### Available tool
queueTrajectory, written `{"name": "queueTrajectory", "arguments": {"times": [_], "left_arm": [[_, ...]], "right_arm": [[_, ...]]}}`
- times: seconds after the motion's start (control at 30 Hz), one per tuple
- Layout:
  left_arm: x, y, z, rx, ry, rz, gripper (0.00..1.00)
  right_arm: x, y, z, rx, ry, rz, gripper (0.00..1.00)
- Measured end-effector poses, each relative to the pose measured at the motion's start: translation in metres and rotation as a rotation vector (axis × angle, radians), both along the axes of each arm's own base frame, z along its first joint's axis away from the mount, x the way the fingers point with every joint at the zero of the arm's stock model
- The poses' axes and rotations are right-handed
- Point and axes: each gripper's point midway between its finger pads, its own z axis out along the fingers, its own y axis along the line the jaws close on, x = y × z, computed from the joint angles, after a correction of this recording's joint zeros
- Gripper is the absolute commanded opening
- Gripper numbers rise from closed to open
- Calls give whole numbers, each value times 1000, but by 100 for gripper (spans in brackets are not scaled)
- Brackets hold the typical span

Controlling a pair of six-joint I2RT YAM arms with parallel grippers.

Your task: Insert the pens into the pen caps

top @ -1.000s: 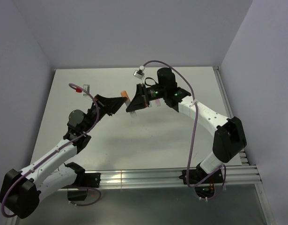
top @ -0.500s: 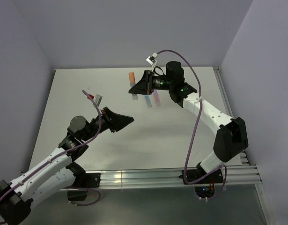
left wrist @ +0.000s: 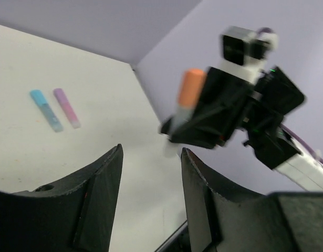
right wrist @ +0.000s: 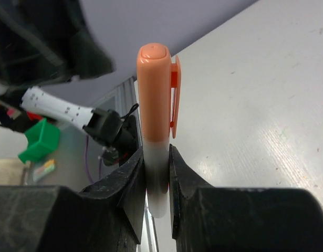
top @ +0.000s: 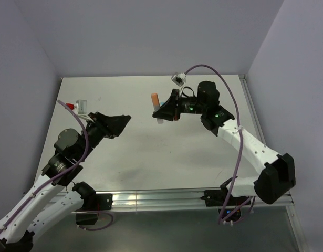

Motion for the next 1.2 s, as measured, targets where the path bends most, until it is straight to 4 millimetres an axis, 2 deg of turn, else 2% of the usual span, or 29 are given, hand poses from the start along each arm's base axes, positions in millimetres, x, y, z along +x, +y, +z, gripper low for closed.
{"name": "queueTrajectory", "arguments": {"times": [0.17, 0.3, 0.43, 0.77, 1.03, 1.1, 1.2], "left_arm": [[12, 7, -13, 75, 40, 69, 52], [18, 7, -29, 125, 76, 83, 52], [22, 7, -35, 146, 87, 89, 52], [24, 10, -34, 159, 74, 98, 53], [28, 10, -38, 178, 79, 91, 54], [29, 10, -39, 183, 79, 91, 54], [32, 11, -41, 200, 86, 96, 55]], "right_arm": [[-31, -9, 24, 33, -162, 86, 0], [-45, -11, 23, 43, -205, 139, 0], [-49, -12, 15, 34, -201, 165, 0], [-51, -11, 15, 34, -215, 182, 0], [-39, -9, 0, -7, -168, 150, 0], [-25, -7, -6, -42, -138, 91, 0], [13, -4, -11, -108, -85, -36, 0]]}}
